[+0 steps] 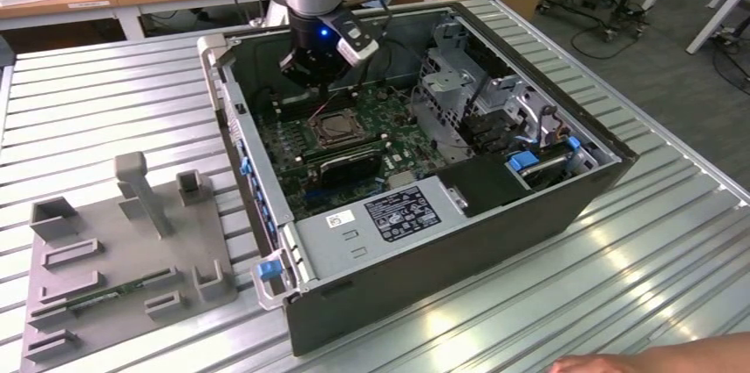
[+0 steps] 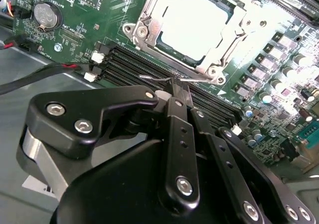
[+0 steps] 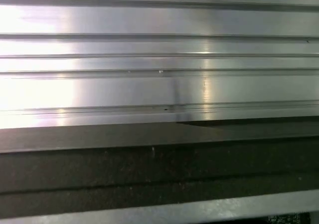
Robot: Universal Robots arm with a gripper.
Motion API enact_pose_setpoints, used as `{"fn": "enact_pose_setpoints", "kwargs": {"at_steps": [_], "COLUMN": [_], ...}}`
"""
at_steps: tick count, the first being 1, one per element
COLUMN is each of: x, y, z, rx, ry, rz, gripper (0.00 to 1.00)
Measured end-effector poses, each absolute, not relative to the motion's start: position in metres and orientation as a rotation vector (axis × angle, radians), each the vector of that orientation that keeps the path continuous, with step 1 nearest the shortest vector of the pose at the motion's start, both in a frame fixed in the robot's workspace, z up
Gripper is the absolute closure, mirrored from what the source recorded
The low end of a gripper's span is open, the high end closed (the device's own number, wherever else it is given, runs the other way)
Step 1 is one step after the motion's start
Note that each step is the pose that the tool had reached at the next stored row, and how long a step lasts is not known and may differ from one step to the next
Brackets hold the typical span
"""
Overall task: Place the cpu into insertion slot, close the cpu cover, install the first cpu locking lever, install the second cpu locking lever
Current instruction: 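Install the first cpu locking lever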
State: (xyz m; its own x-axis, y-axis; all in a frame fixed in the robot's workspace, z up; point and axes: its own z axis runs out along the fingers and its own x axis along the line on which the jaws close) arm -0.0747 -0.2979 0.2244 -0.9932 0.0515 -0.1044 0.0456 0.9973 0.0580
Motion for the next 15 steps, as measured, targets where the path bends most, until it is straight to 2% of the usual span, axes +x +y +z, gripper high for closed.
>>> {"fn": "enact_pose_setpoints", "kwargs": {"at_steps": [15], "x": [-0.062], "y": [-0.298], "z": [0.214], "rx": [0.077], "ry": [3.033], "rz": [0.085], "gripper": [0.89]}}
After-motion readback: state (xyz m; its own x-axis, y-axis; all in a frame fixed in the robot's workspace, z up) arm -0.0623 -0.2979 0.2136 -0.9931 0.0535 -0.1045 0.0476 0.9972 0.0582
